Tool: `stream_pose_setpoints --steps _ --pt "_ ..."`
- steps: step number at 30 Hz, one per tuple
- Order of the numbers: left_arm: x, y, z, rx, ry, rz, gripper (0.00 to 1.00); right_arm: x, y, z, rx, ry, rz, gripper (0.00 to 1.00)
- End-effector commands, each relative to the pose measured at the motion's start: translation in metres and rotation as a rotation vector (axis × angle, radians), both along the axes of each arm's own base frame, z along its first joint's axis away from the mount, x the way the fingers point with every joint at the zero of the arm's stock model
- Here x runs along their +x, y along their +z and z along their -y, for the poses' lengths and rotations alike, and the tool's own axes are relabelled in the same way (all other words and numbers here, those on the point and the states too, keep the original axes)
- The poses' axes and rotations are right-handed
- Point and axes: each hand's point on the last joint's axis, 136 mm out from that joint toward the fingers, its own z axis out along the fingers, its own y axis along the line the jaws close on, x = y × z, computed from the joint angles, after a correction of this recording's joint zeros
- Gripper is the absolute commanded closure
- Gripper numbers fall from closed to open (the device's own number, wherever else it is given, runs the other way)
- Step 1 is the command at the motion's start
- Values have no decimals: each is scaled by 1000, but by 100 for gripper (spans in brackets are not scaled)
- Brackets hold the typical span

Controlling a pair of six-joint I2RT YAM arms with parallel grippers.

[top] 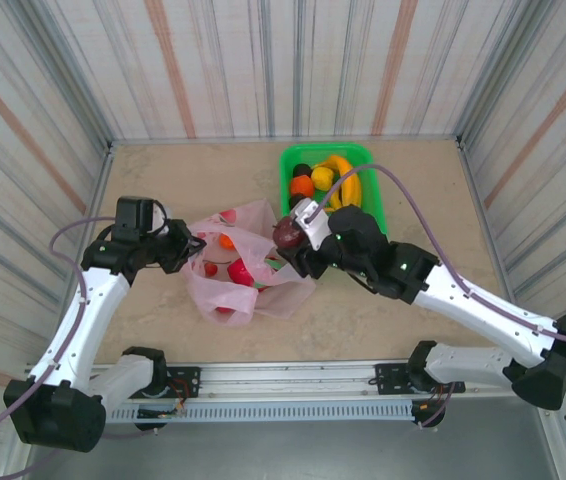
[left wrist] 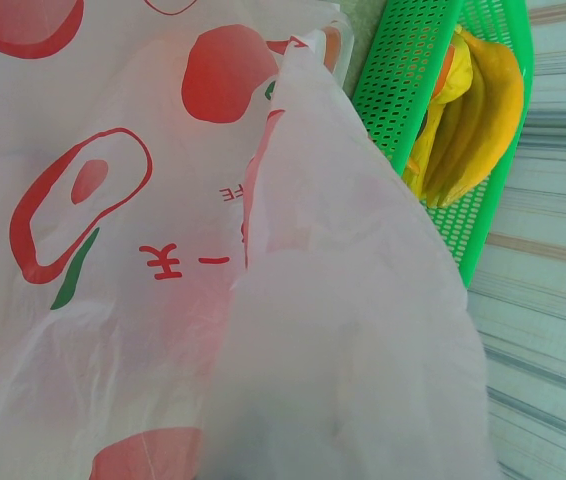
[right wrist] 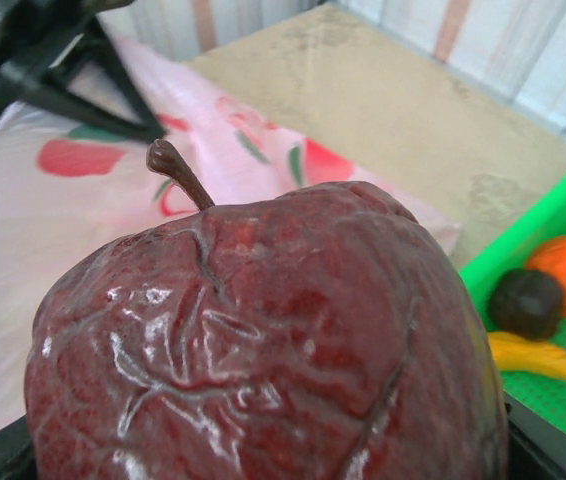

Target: Place the fake fruits into the plastic bag and tie a complex knot

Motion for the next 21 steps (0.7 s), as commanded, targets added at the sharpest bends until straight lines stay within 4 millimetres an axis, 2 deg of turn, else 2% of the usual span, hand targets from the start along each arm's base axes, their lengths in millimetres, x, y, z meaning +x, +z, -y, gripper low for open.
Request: stream_pose_setpoints --steps 1,7,21 --pt "4 1 -1 2 -6 15 100 -13 -14 -4 2 -40 -65 42" --pt "5 3 0 -6 -11 22 100 -28 -29 -40 44 12 -109 42" --pt "3 7 2 -24 -15 36 100 -24 -59 -108 35 99 -150 42"
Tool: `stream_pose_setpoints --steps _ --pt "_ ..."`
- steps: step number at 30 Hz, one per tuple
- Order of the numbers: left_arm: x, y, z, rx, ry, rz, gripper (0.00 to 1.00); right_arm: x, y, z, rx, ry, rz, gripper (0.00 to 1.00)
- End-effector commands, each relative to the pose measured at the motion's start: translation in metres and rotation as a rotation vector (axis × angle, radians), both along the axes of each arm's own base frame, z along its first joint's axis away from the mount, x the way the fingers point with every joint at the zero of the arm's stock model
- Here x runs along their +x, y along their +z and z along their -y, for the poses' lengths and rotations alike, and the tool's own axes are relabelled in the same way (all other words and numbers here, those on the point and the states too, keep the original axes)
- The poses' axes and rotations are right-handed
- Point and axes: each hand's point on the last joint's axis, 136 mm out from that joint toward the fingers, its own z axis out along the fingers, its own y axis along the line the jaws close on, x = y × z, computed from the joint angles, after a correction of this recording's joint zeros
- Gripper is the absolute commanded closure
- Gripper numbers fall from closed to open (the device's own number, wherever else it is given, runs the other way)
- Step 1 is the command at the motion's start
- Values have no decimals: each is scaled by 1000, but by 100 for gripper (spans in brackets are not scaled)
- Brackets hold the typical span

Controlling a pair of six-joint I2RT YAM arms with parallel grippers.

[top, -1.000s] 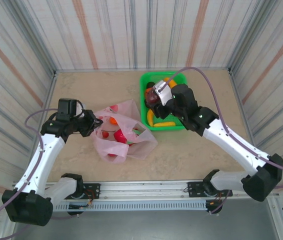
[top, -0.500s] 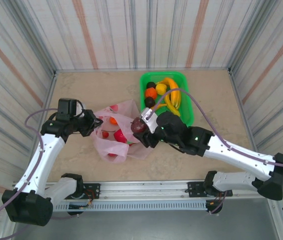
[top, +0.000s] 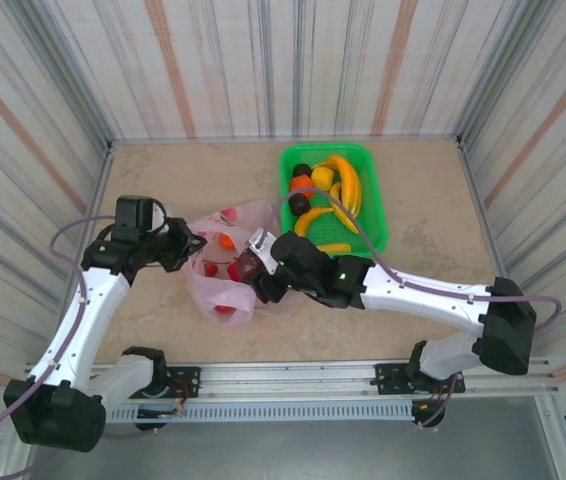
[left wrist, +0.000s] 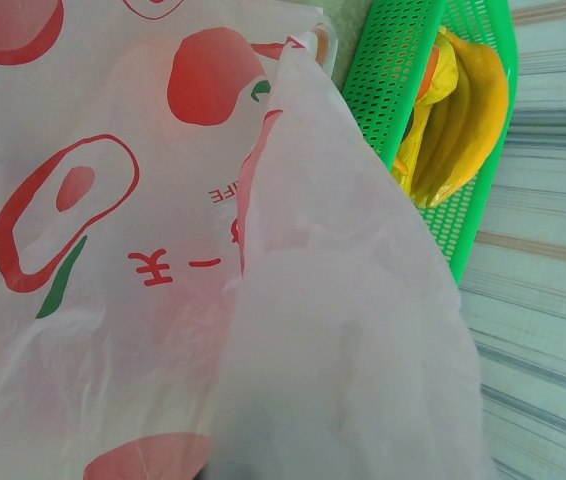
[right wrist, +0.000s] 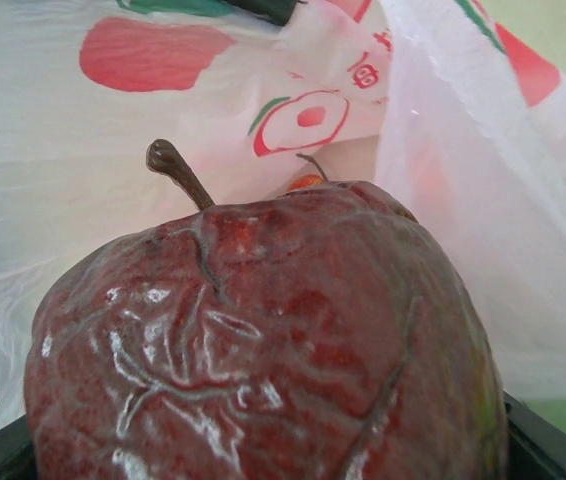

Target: Place the fake fruits into the plastic bag and tie a complex knot

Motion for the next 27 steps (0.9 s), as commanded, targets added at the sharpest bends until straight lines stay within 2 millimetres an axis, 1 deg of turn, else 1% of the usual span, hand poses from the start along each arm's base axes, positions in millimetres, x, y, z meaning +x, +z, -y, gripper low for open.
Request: stream_pose_setpoints --steps 1,6,11,15,21,27 --pt "0 2 0 -12 -7 14 100 0 19 -26 93 20 -3 42" --pt "0 2 1 -15 -10 14 100 5 6 -52 110 35 -21 42" --pt "1 4 1 -16 -6 22 100 16 -12 -70 123 18 -13 42" --pt "2 3 0 -13 -3 22 100 22 -25 -83 137 24 -17 42" --pt "3 5 1 -19 -5 24 99 33 -48 -90 128 4 -59 42" --pt "4 6 1 -23 -4 22 100 47 -64 -93 145 -24 -122 41"
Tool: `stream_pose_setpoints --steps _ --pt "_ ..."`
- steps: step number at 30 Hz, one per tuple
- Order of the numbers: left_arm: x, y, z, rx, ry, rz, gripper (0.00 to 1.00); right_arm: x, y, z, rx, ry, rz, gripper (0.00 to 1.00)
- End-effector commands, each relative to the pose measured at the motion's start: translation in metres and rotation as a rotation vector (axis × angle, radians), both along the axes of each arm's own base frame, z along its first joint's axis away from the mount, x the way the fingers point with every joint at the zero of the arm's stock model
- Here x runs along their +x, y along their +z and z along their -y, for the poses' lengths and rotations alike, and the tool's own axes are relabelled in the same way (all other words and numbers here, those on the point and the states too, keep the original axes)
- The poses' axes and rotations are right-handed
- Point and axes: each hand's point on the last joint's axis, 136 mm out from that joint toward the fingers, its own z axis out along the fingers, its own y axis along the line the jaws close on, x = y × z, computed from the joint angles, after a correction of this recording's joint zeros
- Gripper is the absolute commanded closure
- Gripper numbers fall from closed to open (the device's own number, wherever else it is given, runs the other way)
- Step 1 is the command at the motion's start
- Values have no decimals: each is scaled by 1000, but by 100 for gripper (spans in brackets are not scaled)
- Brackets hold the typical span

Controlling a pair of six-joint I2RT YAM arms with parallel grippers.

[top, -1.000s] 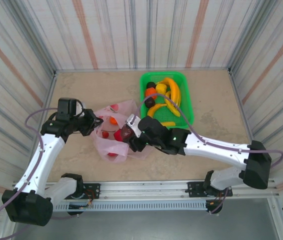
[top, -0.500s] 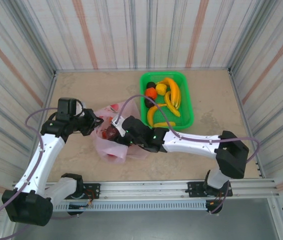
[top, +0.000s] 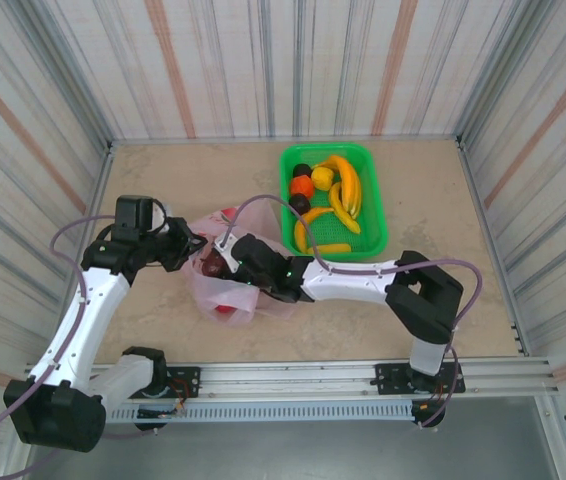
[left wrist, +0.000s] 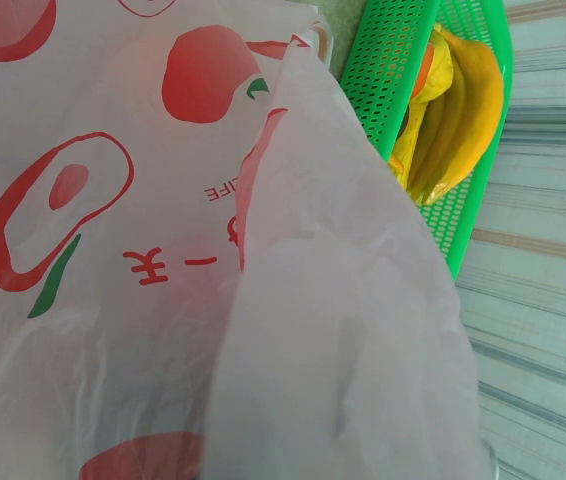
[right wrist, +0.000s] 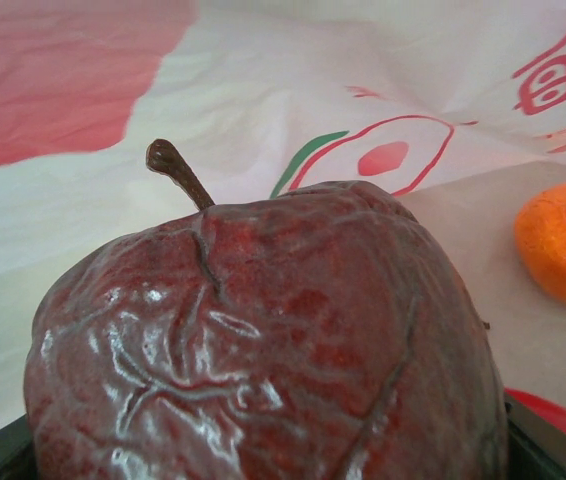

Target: Place the fake fruits into the plastic bag and tie a complex knot

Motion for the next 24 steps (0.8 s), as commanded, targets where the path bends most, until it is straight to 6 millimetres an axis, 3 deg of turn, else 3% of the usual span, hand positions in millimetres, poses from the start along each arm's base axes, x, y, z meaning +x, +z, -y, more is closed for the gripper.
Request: stream_pose_setpoints --steps 1,12,24 --pt "4 5 0 -15 2 17 99 11 4 -11 68 -19 -51 41" --pt "4 4 0 -11 3 11 100 16 -9 -18 71 -23 -96 39" --pt "4 4 0 -13 1 10 100 18 -8 -14 75 -38 -100 34"
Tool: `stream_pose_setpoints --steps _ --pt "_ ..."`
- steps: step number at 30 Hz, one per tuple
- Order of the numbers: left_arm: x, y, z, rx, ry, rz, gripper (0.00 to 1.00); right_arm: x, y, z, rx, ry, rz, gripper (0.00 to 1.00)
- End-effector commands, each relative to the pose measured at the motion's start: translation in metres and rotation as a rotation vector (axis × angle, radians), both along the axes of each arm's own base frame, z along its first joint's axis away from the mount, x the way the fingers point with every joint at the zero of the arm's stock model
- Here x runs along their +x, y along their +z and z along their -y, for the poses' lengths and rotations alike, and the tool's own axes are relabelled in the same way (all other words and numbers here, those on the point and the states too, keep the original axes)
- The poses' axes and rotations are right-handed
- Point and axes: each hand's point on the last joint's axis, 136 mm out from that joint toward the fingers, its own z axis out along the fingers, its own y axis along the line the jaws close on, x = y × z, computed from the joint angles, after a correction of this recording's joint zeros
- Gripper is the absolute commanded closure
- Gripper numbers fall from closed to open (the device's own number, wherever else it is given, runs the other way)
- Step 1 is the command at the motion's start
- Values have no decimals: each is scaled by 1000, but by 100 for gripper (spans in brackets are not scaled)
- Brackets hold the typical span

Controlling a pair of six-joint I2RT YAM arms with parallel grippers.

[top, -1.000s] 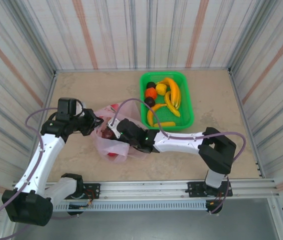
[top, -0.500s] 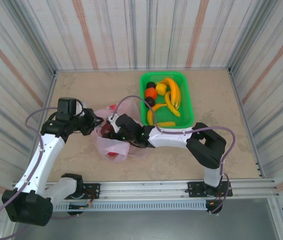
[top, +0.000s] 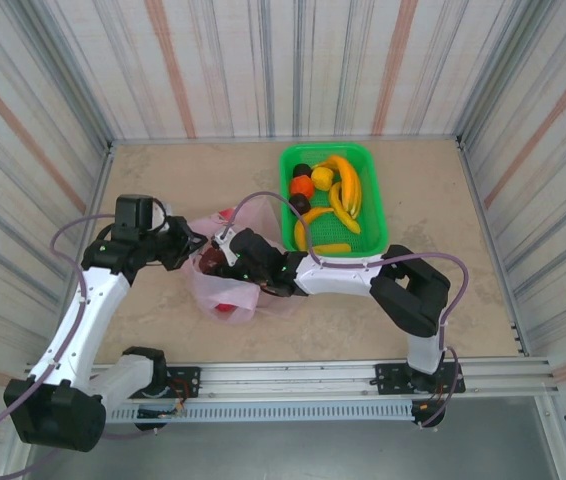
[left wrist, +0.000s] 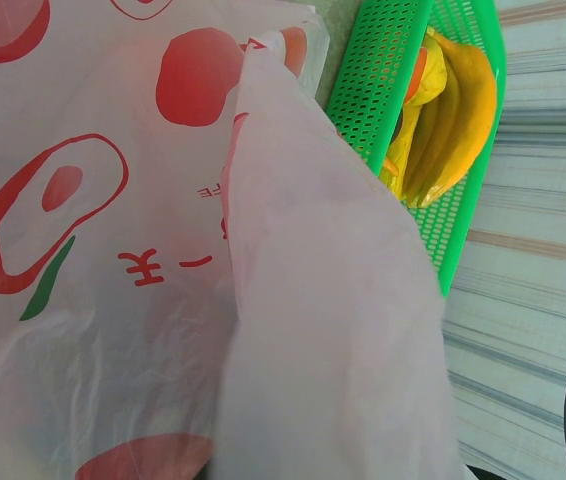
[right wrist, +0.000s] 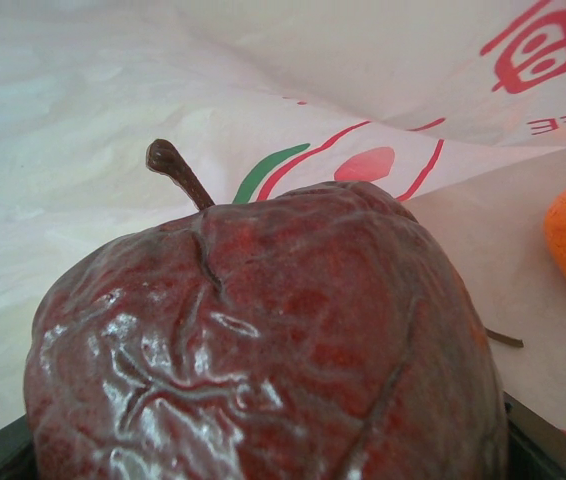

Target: Place the fake fruits into the plastic bag and tie a complex knot

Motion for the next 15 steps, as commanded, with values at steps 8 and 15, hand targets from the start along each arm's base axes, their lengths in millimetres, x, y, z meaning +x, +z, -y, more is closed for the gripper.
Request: stream_pose_setpoints --steps 8,15 --pt "0 1 0 -11 -1 -2 100 7 9 1 26 -29 -4 9" --pt "0 1 -1 -10 0 -3 100 8 13 7 29 -40 6 5"
